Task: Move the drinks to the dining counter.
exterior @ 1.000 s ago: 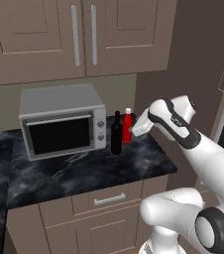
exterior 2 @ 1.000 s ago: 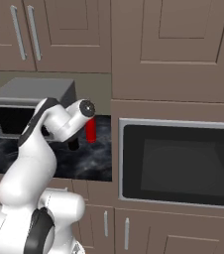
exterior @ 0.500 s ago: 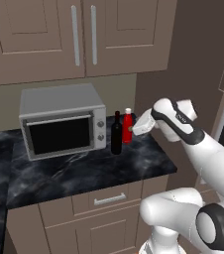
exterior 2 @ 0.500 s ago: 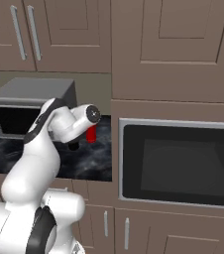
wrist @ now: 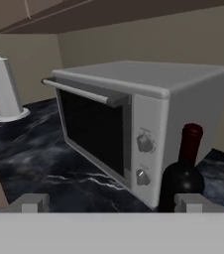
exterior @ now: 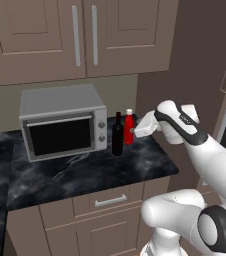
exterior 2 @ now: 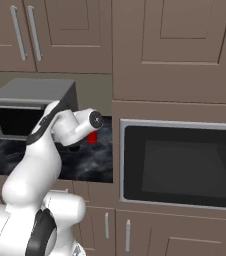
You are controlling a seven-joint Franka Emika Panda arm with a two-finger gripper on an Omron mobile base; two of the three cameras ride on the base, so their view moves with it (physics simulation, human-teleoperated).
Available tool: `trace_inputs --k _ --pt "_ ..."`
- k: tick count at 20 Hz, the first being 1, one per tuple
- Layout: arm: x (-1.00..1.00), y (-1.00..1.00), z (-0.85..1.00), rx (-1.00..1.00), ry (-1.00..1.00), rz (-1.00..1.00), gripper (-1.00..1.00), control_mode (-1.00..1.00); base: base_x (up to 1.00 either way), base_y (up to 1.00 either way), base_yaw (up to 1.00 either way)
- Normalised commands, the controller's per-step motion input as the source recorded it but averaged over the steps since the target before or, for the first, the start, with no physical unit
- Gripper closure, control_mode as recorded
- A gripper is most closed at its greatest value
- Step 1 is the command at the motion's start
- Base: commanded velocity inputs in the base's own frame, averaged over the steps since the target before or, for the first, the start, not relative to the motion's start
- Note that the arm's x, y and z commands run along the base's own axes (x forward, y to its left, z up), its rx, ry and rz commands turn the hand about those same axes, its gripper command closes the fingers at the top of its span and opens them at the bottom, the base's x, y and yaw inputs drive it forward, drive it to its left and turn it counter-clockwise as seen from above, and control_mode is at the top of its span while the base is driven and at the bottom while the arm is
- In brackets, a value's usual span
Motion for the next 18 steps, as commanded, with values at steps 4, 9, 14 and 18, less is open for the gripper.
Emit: trace_inputs --k 4,9,14,18 --pt "0.00 0.00 0.00 0.02 -0.11 0.00 -1.00 -1.00 0.00 0.00 0.00" --pt "0.03 0.00 0.00 0.03 -0.08 0.00 -1.00 -1.00 0.00 0.00 0.00" --pt "0.11 0.01 -0.01 0.03 0.00 0.00 -1.00 -1.00 0.00 0.00 0.00" --pt "0.07 0.00 0.00 0.05 0.00 0.00 -1.00 -1.00 0.00 0.00 0.00"
